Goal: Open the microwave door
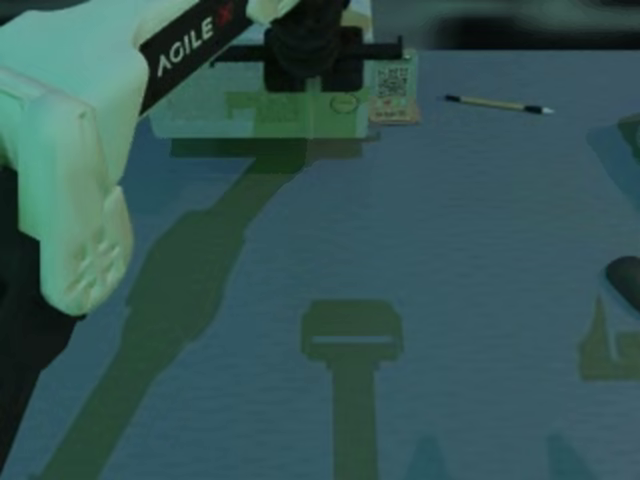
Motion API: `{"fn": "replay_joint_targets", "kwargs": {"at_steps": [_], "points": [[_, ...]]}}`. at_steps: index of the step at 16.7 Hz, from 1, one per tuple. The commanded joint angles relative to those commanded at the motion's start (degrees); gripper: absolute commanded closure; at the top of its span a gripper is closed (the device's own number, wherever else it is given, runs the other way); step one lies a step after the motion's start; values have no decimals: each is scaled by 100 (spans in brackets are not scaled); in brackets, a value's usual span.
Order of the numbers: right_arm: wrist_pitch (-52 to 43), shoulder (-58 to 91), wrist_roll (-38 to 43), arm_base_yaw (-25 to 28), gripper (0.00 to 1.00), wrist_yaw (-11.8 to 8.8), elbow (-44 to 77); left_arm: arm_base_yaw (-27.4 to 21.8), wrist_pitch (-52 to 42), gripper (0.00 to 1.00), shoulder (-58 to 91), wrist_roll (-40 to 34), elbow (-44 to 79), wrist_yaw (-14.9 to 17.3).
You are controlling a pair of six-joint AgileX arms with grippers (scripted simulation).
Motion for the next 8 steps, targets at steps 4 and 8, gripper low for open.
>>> {"fn": "replay_joint_targets", "kwargs": {"at_steps": [4, 8], "points": [[0, 0, 0, 0, 0, 0, 0, -123, 110, 100, -227, -55, -494, 36], [0, 0, 0, 0, 0, 0, 0, -144, 485, 100, -693, -118, -1276, -51]]}}
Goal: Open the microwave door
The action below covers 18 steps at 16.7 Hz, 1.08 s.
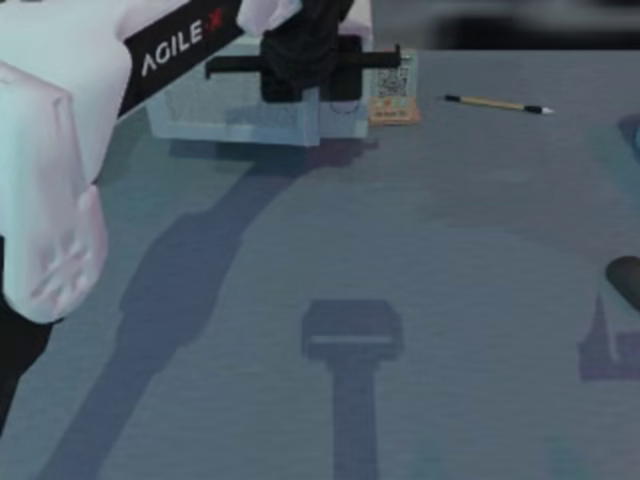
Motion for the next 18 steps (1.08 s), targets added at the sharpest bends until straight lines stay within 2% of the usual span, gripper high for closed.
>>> {"fn": "replay_joint_targets", "kwargs": {"at_steps": [18], "points": [[0, 0, 0, 0, 0, 0, 0, -12, 149, 100, -181, -29, -272, -31]]}}
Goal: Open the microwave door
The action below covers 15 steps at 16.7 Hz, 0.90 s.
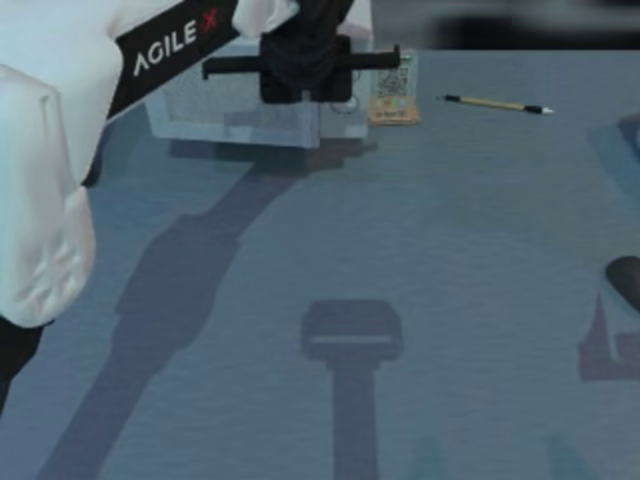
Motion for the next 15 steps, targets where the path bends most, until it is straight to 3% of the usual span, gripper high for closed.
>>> {"fn": "replay_joint_targets", "kwargs": {"at_steps": [15], "points": [[0, 0, 0, 0, 0, 0, 0, 9, 285, 100, -294, 257, -543, 130]]}}
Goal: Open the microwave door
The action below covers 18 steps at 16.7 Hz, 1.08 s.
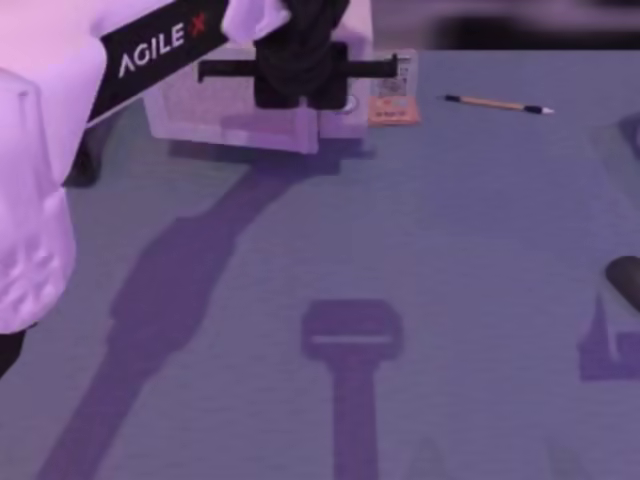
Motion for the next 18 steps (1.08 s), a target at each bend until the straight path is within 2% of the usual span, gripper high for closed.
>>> {"fn": "replay_joint_targets", "kwargs": {"at_steps": [4, 18], "points": [[0, 0, 0, 0, 0, 0, 0, 32, 246, 100, -283, 240, -439, 107], [0, 0, 0, 0, 0, 0, 0, 32, 248, 100, -285, 242, -442, 108]]}}
